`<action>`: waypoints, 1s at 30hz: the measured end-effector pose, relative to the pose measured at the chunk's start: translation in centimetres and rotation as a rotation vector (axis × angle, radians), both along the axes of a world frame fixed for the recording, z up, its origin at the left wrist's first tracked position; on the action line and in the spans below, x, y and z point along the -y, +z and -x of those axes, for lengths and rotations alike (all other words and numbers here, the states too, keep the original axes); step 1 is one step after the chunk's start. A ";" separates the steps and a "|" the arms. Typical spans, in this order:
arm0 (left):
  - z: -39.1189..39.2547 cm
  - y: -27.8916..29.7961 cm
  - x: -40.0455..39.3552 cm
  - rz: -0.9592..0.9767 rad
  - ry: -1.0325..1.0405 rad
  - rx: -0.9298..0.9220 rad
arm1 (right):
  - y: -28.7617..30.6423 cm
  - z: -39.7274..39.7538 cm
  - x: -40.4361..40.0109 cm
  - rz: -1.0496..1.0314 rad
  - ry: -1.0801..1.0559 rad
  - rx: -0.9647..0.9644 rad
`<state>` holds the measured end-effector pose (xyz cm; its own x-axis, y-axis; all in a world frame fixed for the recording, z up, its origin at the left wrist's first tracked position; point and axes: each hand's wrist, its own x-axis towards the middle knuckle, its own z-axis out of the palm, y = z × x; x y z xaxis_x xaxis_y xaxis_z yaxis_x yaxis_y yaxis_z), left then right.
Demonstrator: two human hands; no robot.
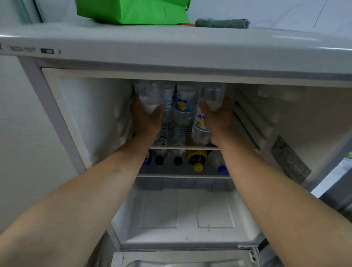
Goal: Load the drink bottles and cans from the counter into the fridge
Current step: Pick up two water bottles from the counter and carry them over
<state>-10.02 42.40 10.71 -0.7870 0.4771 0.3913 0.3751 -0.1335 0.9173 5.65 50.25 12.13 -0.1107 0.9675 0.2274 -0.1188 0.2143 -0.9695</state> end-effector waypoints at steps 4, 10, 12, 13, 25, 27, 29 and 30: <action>1.1 0.0 -0.9 0.002 0.010 -0.014 | 0.1 1.4 -0.8 -0.041 0.028 0.044; 1.6 -0.4 -0.6 0.026 -0.027 -0.103 | -1.0 0.1 -1.2 -0.091 0.061 0.206; 1.8 -0.9 -0.5 0.176 -0.031 -0.162 | -2.1 -0.5 -1.2 -0.085 0.057 0.313; 2.0 -1.2 -0.4 0.248 -0.018 -0.188 | -2.7 -0.7 -1.3 -0.069 0.054 0.373; 2.5 -1.8 -1.6 0.205 0.086 -0.214 | -4.3 1.6 -4.0 -0.094 0.043 0.387; 2.7 -1.9 -1.9 0.217 0.108 -0.211 | -4.1 1.7 -4.9 -0.068 0.024 0.376; 2.9 -2.0 -2.0 0.223 0.098 -0.222 | -3.8 1.9 -5.6 -0.028 -0.011 0.387; 3.1 -2.1 -1.9 0.218 0.089 -0.235 | -3.7 2.1 -5.9 -0.018 -0.027 0.396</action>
